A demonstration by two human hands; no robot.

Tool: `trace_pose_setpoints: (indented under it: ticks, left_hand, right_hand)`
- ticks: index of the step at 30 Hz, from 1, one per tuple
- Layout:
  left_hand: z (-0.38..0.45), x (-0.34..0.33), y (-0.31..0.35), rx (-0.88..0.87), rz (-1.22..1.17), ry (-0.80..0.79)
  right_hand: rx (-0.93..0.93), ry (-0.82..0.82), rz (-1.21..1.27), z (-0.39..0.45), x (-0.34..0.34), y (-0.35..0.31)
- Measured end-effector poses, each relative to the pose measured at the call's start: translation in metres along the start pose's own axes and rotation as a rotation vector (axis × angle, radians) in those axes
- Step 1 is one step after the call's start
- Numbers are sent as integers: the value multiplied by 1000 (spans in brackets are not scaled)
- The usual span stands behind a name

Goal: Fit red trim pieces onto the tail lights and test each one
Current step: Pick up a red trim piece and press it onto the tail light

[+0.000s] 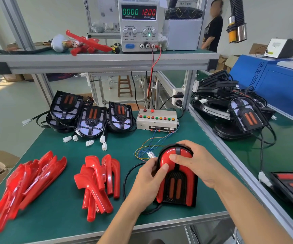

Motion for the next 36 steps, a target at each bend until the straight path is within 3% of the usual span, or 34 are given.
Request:
trace_pose_setpoints:
  ticks: [8,16,21,26,36]
  left_hand:
    - [0,5,5,-40,39,42]
    - [-20,7,-3,77,332,-112]
    - [-22,8,-2,116,156,-66]
    - [-33,-9,-9,232,-163,-240]
    - [-38,-10,-22,302,-209,-174]
  right_hand:
    - [49,-3,21,3,0,2]
    - [-24,14,198,11,16,9]
    - [-7,-47,76,6,8,6]
    - [-50,-8,177,8,15,12]
    - [-128,6,131,8,15,27]
Point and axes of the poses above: each hand's wrist, its own z-axis towards the middle knuckle, its own x-axis out of the back of the hand, y = z × x, the point moved 10 cm from there along z, towards the middle knuckle, and after that the axes turned 8 degrees about -x, right-handed, at the moved point
